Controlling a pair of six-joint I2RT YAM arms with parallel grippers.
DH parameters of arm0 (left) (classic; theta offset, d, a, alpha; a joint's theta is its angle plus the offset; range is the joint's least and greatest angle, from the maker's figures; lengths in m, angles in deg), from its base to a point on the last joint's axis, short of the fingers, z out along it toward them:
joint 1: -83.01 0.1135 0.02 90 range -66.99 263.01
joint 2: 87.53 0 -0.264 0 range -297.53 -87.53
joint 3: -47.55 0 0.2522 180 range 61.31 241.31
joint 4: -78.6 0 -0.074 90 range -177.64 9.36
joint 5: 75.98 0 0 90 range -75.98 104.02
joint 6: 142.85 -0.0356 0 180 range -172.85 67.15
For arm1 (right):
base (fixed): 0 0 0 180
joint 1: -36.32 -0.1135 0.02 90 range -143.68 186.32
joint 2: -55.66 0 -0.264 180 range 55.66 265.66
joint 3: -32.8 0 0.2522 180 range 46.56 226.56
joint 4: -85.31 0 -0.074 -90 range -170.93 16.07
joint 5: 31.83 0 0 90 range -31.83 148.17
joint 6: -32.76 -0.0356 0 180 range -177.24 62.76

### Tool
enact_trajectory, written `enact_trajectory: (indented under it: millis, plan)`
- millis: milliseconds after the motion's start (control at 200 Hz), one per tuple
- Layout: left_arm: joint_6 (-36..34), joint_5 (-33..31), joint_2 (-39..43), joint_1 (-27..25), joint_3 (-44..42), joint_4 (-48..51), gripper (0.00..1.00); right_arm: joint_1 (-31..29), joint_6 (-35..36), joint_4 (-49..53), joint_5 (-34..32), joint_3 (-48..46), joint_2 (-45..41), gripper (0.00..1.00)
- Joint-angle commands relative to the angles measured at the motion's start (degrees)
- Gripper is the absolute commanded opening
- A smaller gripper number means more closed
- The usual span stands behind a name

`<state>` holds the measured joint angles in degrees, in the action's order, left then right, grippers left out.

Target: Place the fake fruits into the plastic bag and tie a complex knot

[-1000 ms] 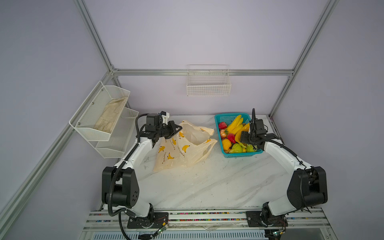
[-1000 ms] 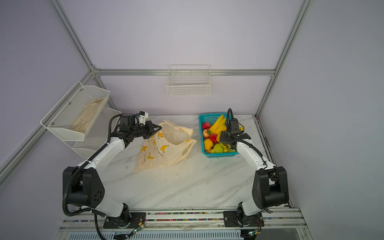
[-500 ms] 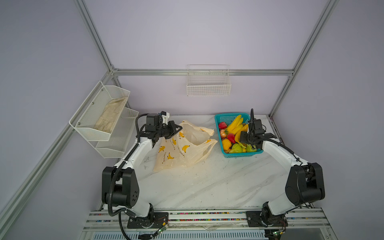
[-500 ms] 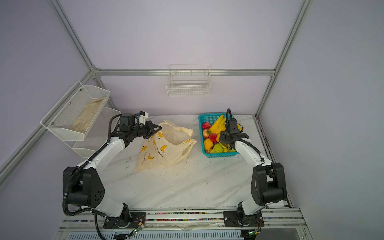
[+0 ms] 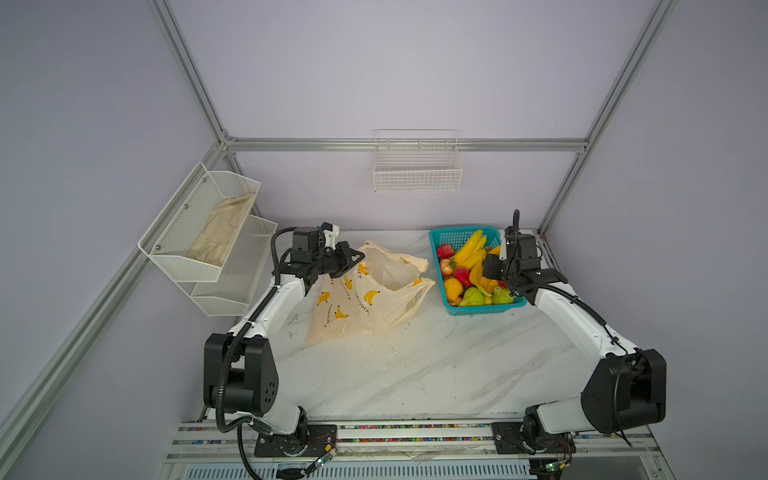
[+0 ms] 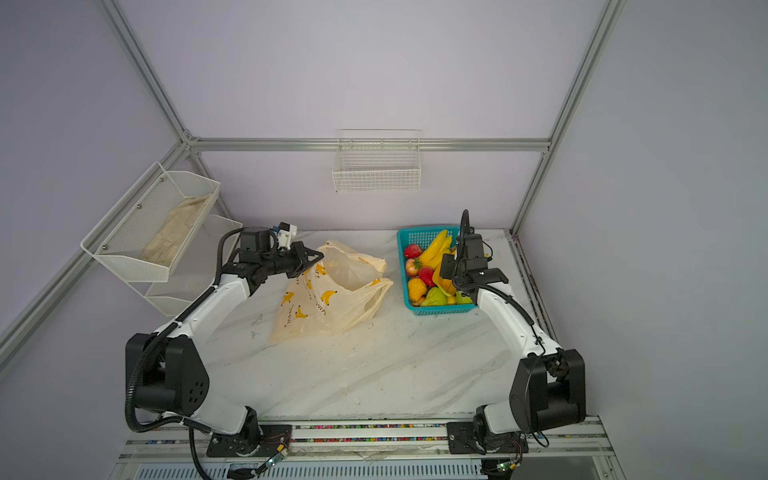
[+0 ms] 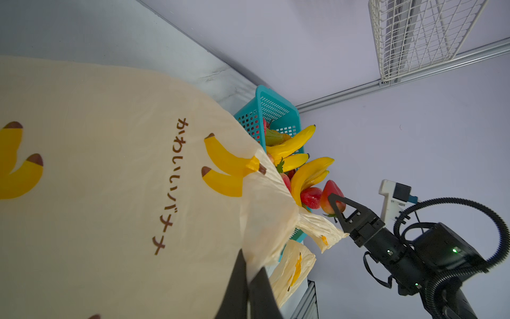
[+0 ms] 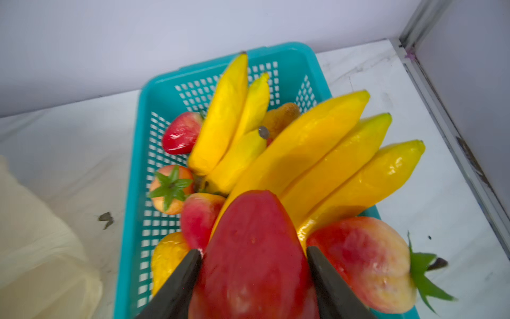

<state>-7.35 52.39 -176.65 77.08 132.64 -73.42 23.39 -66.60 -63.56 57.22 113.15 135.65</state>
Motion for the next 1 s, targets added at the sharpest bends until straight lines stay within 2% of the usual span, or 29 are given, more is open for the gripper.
enact_trajectory:
  millis: [0,155,640,995]
  plan:
    - [0.49,1.26,2.11,0.39,-2.51,-2.0,0.0,-4.98,2.71,-5.54,6.69,-1.15,-3.41,0.38]
    - [0.57,1.69,2.2,0.39,-2.2,-2.05,0.0,-9.84,0.65,-11.0,12.56,-3.88,-1.63,0.36]
    - [2.18,4.42,1.89,0.31,-2.12,-3.36,0.0,-14.66,-4.05,-29.25,25.73,-10.49,13.47,0.32]
    - [3.77,5.82,1.98,-1.09,-2.4,-4.81,0.0,-17.21,-10.57,-44.47,33.86,-11.79,18.43,0.32]
